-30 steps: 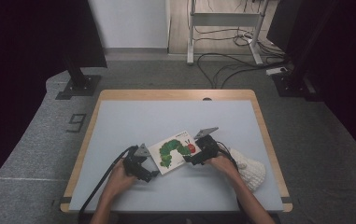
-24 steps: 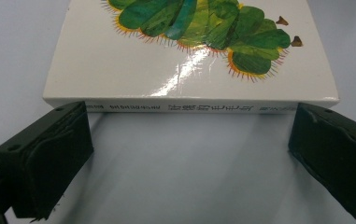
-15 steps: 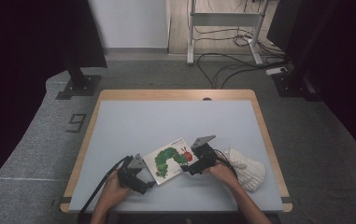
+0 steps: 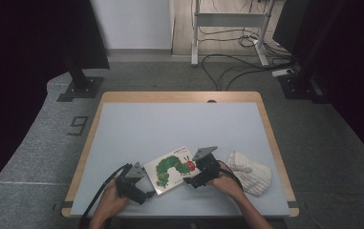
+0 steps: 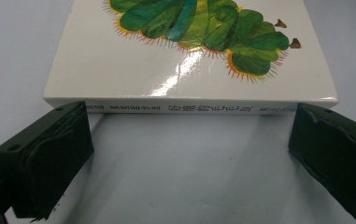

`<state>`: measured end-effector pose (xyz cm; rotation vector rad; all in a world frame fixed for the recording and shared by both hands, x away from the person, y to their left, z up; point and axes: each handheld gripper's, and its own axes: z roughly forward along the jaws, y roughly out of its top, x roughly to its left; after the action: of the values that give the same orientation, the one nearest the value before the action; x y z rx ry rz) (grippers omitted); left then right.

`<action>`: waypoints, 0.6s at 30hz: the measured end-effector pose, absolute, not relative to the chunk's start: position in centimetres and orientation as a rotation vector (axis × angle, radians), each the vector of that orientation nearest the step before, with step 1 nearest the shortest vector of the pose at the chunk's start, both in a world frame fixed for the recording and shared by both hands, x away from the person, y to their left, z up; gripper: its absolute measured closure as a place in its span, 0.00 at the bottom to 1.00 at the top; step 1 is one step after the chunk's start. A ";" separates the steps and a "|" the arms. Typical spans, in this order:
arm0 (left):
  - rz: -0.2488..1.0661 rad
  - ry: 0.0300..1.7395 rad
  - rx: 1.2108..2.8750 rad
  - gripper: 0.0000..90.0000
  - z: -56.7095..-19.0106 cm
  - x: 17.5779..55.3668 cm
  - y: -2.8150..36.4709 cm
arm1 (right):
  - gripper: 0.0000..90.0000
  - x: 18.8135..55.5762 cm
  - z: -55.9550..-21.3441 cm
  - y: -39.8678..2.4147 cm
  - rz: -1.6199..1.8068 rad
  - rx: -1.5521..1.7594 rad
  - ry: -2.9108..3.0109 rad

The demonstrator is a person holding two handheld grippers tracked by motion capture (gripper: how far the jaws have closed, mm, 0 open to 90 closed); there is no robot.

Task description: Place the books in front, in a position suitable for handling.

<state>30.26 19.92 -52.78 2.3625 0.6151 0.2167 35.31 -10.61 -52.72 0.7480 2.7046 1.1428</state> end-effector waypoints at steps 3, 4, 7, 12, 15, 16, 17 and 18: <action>0.220 0.627 2.357 0.00 -52.8 30.2 19.9 | 0.04 35.3 -52.7 -10.7 1.142 0.731 2.706; 0.221 0.630 2.357 0.00 -52.8 30.2 20.0 | 0.06 35.3 -52.6 -10.8 1.146 0.722 2.702; 0.230 0.657 2.350 0.00 -52.8 29.9 20.4 | 0.13 35.1 -52.1 -11.1 1.154 0.694 2.684; 0.263 0.733 2.332 0.00 -52.7 29.4 21.9 | 0.14 34.6 -50.9 -11.3 1.161 0.658 2.677; 0.290 0.782 2.316 0.00 -52.7 28.9 23.0 | 0.11 34.5 -50.5 -11.5 1.156 0.668 2.670; 0.296 0.797 2.312 0.00 -52.7 28.7 23.2 | 0.10 34.5 -50.4 -11.6 1.156 0.679 2.666; 0.303 0.814 2.301 0.00 -52.7 28.6 23.6 | 0.08 34.5 -50.3 -11.7 1.152 0.683 2.665; 0.311 0.833 2.293 0.00 -52.7 28.4 24.0 | 0.05 34.5 -50.1 -11.8 1.147 0.693 2.661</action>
<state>28.40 23.95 -52.72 2.2934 0.8330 0.3113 34.48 -11.85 -50.10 0.6927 2.6613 1.1470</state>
